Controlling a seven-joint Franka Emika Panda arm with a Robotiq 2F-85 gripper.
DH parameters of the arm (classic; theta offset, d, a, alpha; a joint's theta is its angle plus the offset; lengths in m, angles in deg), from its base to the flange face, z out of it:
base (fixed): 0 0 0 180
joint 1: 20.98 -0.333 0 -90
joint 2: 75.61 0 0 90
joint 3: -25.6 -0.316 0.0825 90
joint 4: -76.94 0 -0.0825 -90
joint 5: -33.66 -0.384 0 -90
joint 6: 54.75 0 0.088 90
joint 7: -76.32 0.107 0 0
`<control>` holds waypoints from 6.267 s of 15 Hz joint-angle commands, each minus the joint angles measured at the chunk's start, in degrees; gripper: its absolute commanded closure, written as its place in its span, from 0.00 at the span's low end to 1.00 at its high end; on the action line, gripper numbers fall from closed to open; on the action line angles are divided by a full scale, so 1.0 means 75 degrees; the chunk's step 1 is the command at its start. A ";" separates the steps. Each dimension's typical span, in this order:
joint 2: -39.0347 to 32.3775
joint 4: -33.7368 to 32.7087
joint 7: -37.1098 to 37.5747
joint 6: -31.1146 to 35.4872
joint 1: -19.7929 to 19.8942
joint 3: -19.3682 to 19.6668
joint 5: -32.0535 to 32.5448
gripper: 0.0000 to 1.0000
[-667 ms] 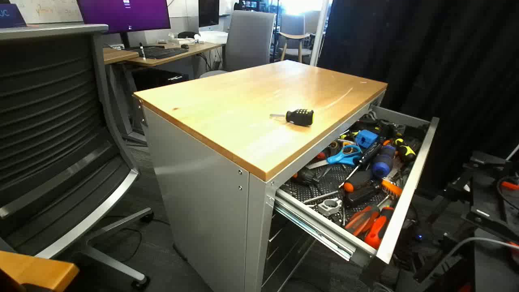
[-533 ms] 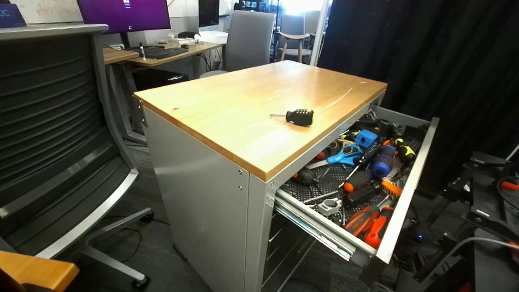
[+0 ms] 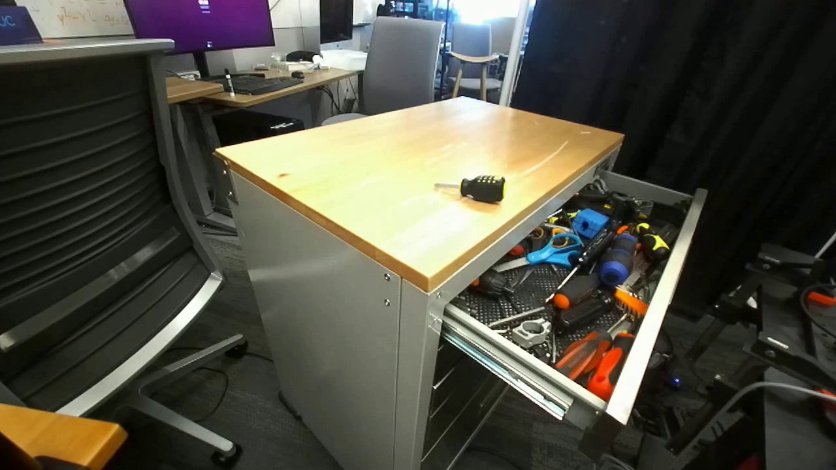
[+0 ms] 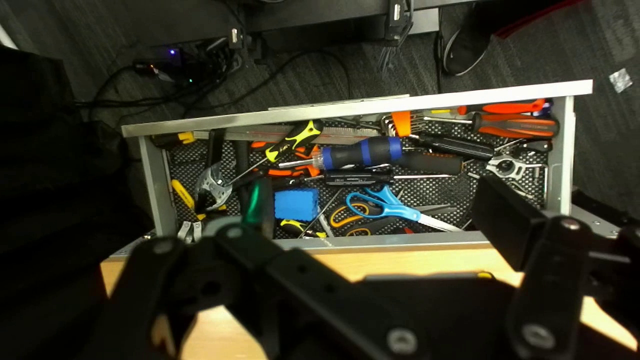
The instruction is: Put the screwdriver in the drawer then close it
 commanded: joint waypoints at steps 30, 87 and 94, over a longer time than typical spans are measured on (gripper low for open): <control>-0.7299 -0.4052 0.0548 0.2643 -0.2324 0.0844 0.1583 0.27; -0.6370 0.0450 0.0944 0.1772 -0.1664 0.0783 -0.0183 0.50; -0.6465 0.0153 0.0583 0.2194 -0.1654 0.0779 -0.0185 0.99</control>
